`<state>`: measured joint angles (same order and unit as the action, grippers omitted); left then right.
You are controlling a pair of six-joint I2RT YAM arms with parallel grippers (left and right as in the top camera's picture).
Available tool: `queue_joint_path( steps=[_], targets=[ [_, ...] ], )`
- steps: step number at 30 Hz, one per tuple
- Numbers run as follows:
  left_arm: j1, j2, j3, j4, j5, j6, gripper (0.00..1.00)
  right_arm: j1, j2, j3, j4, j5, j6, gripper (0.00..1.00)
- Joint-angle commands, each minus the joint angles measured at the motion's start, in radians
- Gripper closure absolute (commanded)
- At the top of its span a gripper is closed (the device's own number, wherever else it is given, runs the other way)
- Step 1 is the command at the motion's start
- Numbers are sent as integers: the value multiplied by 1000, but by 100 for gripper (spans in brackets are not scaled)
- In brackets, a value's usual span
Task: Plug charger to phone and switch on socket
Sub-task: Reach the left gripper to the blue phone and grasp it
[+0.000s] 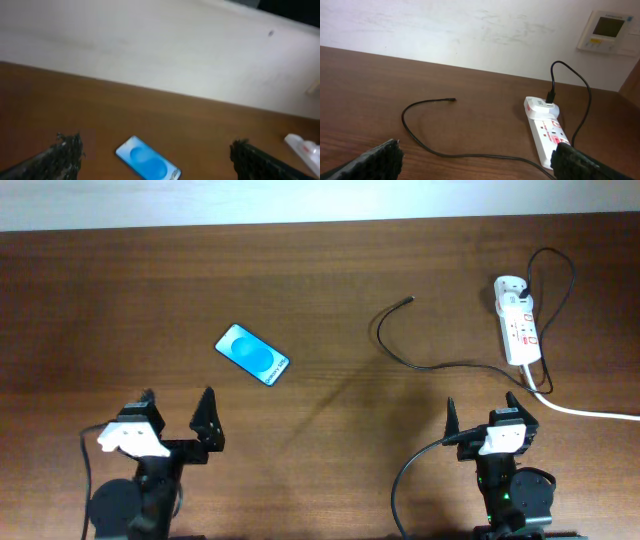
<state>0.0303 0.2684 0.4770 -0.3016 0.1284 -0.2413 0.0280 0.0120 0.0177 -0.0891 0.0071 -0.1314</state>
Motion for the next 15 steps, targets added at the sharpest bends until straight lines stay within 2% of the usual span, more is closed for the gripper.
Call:
queue_joint_path(
  steps=[1,4,7,9,11,13,15],
  targets=[
    [3,114,140,11,3,-51,1,4,-6,-6,-5,5,1,2],
    [3,334,334,-38,3,-79,1,4,-6,-6,-5,5,1,1],
    [-16,670,654,-177,3,-118,1,4,-6,-6,-5,5,1,1],
    [-65,898,908,-375,-106,-202,1,4,-6,-6,-5,5,1,1],
    [-145,1152,1174,-562,-169,-222,1,4,-6,-6,-5,5,1,1],
    [-216,1342,1312,-605,-123,-222,1,4,-6,-6,-5,5,1,2],
    [-258,1460,1322,-641,-6,-221,1,4,-6,-6,-5,5,1,1]
  ],
)
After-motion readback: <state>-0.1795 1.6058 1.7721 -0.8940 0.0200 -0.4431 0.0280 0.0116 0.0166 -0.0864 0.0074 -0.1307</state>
